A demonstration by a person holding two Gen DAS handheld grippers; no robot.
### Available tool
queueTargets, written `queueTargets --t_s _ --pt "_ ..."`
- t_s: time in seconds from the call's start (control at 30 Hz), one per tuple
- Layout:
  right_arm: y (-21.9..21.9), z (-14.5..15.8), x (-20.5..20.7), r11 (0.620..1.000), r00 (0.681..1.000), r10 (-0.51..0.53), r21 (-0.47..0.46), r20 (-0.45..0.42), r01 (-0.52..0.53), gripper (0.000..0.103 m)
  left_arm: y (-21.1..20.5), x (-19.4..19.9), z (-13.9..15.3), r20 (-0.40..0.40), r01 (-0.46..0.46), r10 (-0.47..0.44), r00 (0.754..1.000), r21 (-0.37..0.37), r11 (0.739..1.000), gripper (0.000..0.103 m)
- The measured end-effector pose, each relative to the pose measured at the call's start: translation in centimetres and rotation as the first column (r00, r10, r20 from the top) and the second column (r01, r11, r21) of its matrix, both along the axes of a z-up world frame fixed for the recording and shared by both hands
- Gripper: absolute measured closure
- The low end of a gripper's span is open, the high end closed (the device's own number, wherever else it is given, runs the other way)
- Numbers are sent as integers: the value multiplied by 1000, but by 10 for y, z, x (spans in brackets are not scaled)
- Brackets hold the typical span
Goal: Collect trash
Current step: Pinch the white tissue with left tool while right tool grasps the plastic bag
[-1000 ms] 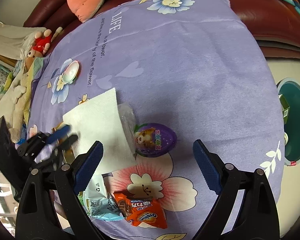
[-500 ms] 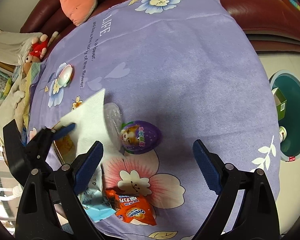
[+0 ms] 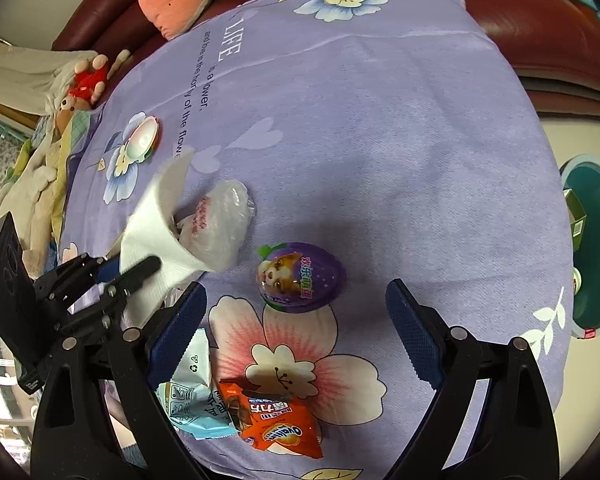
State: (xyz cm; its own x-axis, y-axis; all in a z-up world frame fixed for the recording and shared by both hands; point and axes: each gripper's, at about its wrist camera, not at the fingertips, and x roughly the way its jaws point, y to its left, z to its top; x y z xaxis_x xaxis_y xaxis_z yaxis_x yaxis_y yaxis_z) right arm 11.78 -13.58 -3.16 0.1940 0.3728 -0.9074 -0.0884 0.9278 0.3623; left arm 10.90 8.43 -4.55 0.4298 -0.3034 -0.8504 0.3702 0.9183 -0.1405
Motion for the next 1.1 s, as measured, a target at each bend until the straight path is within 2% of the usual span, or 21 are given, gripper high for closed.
queueTargets --t_s 0.13,0.43,0.6,0.73,0.77,0.83,0.9,1.0,1.1 --pt "10 0 5 1000 1000 25 -15 3 -25 16 22 3 14 27 -58 61 998 -76 995 94" --pt "71 -15 24 990 990 142 -14 -5 -142 16 72 9 19 36 -239 245 969 -119 964 94" --pt "99 -34 32 980 980 197 -27 -22 -197 16 89 10 19 22 -290 296 955 -142 946 94" --pt "108 -48 36 977 978 209 -46 -11 -209 16 91 13 14 8 -299 303 953 -136 944 94" --pt "108 -49 37 976 977 212 -48 -4 -212 19 91 14 14 5 -302 305 952 -138 943 94" --pt "108 -49 37 976 976 217 -34 8 -217 41 91 16 13 3 -307 310 951 -142 941 94" --pt "105 -44 38 976 976 219 -4 20 -219 53 90 17 14 4 -310 314 950 -147 939 94" --pt "97 -30 38 981 979 194 5 64 -194 62 84 18 18 10 -302 307 951 -153 941 94" --pt "84 -14 39 987 982 158 23 106 -161 63 72 20 25 24 -281 288 957 -151 948 94"
